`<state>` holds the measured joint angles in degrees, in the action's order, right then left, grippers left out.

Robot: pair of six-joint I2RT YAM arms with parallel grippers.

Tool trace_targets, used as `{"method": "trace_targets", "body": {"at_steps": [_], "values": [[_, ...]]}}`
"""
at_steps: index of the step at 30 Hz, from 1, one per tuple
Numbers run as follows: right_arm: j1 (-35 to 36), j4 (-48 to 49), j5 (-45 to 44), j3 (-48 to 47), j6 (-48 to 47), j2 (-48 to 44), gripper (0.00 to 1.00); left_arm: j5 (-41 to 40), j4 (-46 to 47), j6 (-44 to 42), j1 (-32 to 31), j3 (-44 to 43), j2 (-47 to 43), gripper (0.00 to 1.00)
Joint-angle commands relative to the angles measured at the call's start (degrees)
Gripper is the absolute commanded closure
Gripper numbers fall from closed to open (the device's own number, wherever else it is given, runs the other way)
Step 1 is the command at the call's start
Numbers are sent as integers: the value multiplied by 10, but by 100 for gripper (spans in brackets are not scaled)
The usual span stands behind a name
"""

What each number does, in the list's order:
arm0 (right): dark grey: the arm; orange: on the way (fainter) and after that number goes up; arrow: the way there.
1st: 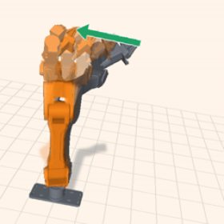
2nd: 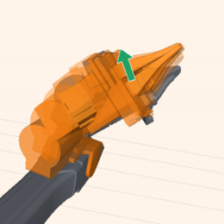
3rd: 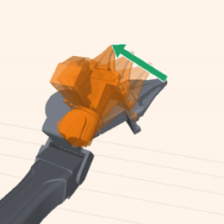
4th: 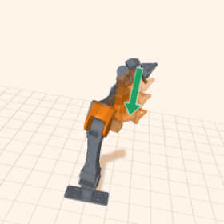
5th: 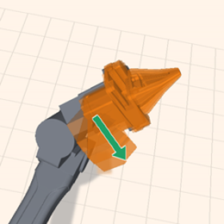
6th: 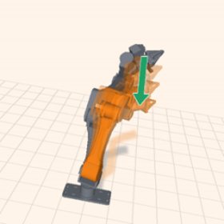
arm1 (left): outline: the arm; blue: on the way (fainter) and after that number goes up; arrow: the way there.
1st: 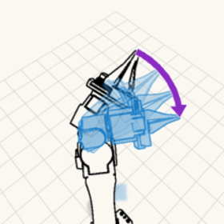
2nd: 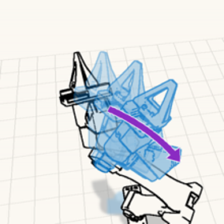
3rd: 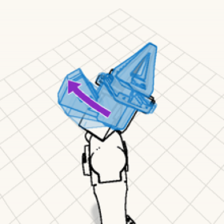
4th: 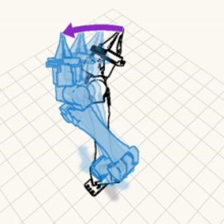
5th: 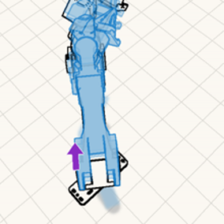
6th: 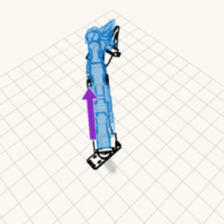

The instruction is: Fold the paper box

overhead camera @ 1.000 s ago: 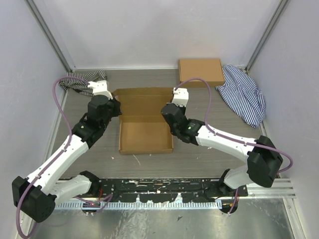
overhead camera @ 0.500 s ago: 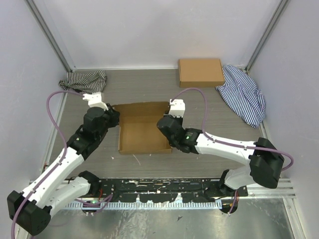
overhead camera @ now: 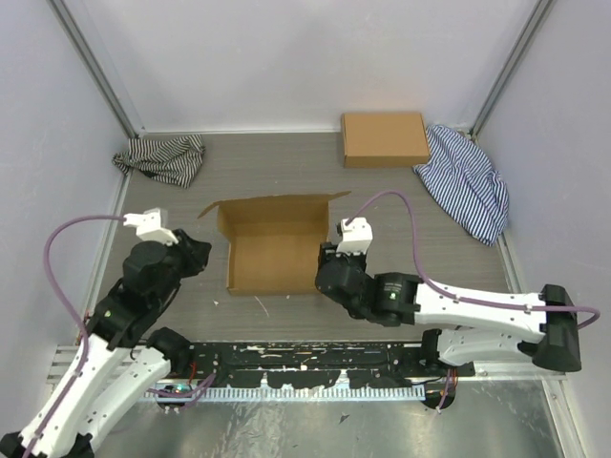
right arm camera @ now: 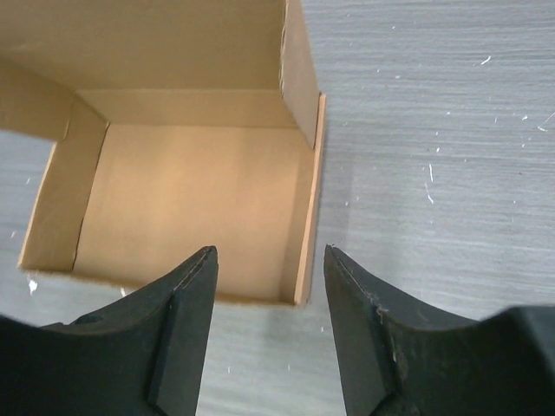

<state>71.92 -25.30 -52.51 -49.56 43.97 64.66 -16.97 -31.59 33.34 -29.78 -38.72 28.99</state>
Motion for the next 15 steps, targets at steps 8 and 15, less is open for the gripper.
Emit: {"method": "trace_targets", "body": {"at_steps": [8, 15], "values": [[59, -103, 19, -158, -104, -102, 83, 4, -77, -38, 0, -198, -31, 69], [-20, -104, 26, -373, -254, 10, 72, 24, -20, -114, 0, -357, 172, 67]]}}
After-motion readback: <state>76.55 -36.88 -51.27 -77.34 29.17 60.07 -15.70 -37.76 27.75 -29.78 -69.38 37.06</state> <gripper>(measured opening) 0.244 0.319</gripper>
